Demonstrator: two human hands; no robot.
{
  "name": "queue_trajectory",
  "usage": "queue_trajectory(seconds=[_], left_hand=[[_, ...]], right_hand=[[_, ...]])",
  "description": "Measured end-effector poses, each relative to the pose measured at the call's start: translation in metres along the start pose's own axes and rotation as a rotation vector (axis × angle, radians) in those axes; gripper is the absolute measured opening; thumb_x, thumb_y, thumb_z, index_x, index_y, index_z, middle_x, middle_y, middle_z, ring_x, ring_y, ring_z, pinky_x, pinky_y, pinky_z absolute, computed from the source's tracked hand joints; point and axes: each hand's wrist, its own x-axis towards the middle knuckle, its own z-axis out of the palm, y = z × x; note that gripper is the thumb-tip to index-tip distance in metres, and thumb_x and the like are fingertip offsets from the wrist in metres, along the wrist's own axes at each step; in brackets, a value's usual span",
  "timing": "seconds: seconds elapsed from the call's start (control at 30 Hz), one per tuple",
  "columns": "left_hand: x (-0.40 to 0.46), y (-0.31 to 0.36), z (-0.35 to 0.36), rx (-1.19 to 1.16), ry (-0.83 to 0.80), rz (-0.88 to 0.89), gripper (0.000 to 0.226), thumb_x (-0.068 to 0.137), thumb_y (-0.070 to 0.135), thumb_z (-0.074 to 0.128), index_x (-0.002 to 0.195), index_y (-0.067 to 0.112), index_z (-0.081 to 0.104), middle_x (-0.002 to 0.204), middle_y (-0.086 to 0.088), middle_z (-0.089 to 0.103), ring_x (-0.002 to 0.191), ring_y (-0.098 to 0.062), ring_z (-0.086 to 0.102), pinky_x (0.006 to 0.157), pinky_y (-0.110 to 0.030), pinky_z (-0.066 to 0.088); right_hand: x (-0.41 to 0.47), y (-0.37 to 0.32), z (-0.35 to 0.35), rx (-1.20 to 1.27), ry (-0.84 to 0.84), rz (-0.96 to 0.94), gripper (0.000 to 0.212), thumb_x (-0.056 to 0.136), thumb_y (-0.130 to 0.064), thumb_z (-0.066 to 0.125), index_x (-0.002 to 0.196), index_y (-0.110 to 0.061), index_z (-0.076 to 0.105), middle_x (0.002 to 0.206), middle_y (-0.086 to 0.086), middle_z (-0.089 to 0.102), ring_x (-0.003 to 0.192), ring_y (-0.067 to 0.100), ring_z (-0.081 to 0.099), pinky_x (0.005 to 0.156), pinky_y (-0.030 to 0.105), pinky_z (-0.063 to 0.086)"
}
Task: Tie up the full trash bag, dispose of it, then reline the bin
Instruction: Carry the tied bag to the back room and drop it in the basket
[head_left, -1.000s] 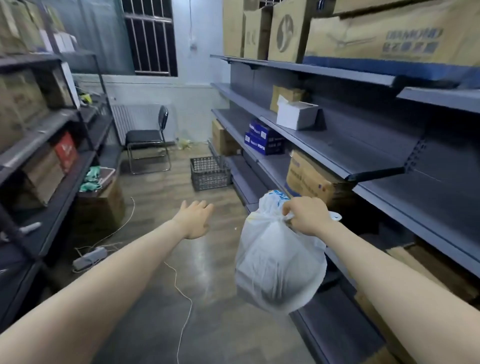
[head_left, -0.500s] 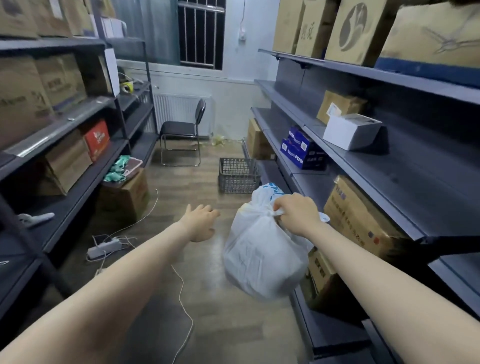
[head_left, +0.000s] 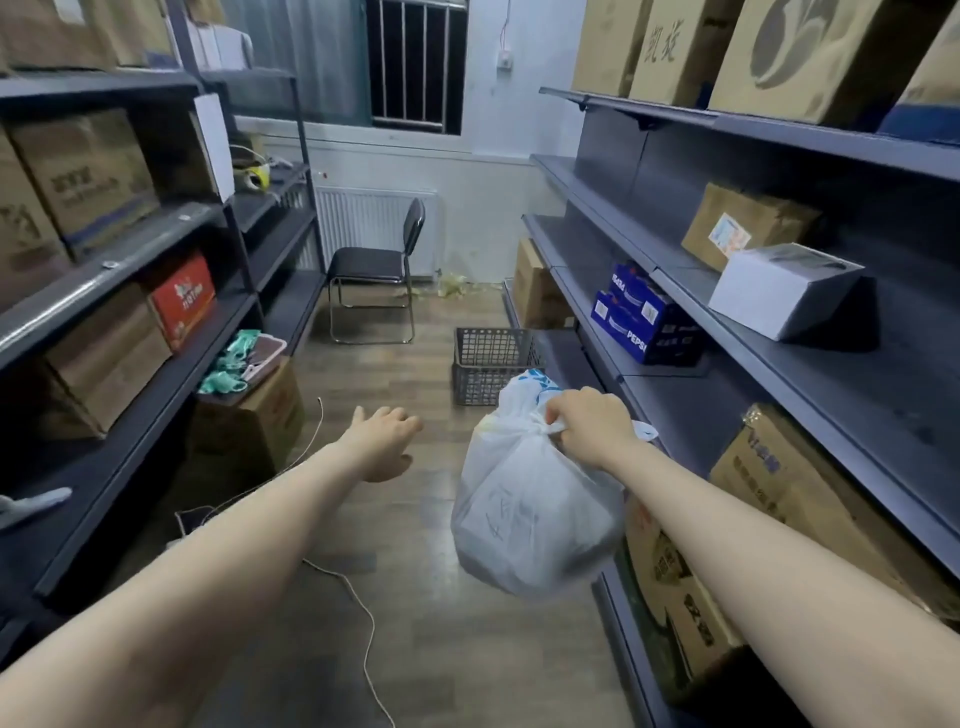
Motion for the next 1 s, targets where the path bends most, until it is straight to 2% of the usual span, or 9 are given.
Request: queue_trajectory(seconds=[0.13,0.4,0.73,1.0], left_hand=[[0.049,-0.032,-0.013,0.011,-0.009,0.005,0.047,0.093,0.026,0.046,0.137,0.016,0.035,0.137,-0.008,0.040,0.130,-0.027,0.035,0.107,-0.051,0.027],[0.147,-0.062,-0.024,-0.038,0.007,0.034,0.043,0.091,0.021,0.042,0.133,0.014,0.037,0.134,-0.009,0.040,0.127,-0.028,0.035,0.106,-0.053,0.025],[0.292,-0.097,-0.034,-0.035,-0.010,0.046,0.048,0.093,0.026,0.045,0.139,0.017,0.032,0.141,-0.007,0.035,0.132,-0.025,0.031,0.111,-0.055,0.021],[0.395,-0.143,-0.041,-0.014,-0.015,0.039,0.050,0.093,0.028,0.046,0.139,0.018,0.032,0.139,-0.006,0.037,0.131,-0.025,0.033,0.108,-0.052,0.026]], right_hand=[[0.055,-0.001,0.000,-0.010,0.005,0.037,0.026,0.087,-0.020,0.055,0.111,-0.026,0.061,0.114,0.003,0.062,0.110,0.025,0.053,0.089,0.035,0.039],[0.163,0.008,0.010,-0.049,0.038,0.065,0.026,0.087,-0.016,0.053,0.110,-0.024,0.062,0.112,0.002,0.064,0.111,0.025,0.052,0.085,0.035,0.038],[0.306,0.052,0.052,-0.095,-0.138,0.041,0.026,0.090,-0.021,0.051,0.115,-0.024,0.058,0.119,0.001,0.061,0.111,0.022,0.055,0.086,0.033,0.039],[0.423,0.070,0.067,-0.133,-0.159,0.050,0.024,0.090,-0.021,0.049,0.112,-0.020,0.059,0.116,0.002,0.062,0.108,0.023,0.057,0.080,0.032,0.041]])
